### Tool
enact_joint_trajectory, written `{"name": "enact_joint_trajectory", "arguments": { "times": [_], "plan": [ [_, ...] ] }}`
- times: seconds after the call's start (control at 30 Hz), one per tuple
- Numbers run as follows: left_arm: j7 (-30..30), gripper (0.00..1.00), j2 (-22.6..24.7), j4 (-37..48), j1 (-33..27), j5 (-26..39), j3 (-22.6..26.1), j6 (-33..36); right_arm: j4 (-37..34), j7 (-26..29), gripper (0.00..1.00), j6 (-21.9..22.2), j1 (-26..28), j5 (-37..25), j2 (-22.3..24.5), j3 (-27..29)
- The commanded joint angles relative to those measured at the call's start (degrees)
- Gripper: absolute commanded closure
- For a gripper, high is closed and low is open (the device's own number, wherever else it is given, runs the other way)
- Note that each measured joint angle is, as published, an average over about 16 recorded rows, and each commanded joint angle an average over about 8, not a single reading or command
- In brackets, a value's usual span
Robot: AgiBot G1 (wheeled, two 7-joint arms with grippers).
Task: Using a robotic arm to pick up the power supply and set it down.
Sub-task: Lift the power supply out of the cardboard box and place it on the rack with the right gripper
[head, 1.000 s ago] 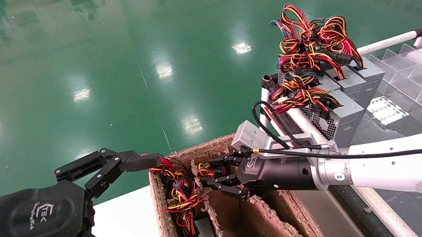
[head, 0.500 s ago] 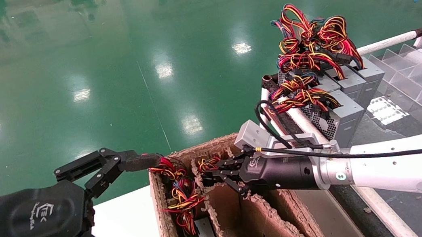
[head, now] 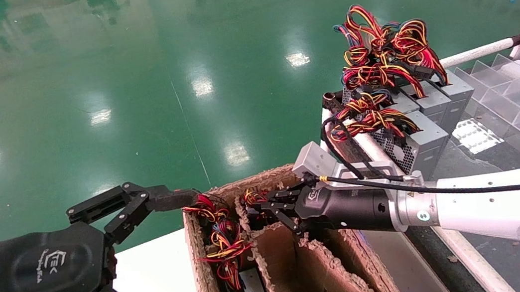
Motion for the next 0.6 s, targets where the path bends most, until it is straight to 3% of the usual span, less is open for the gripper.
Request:
{"name": "enact_joint_trajectory", "arguments": {
  "times": [0.03,0.6],
  "plan": [
    [0.0,0.0,0.0,0.0,0.0,0.0,0.0,0.0,-0.3,-0.4,1.0,0.0,-0.1,0.4,-0.1,0.2],
    [0.0,0.0,0.0,0.0,0.0,0.0,0.1,0.0,-1.8,-0.9,1.0,-4.5,2.2,6.2,1.9,3.4]
  ]
}}
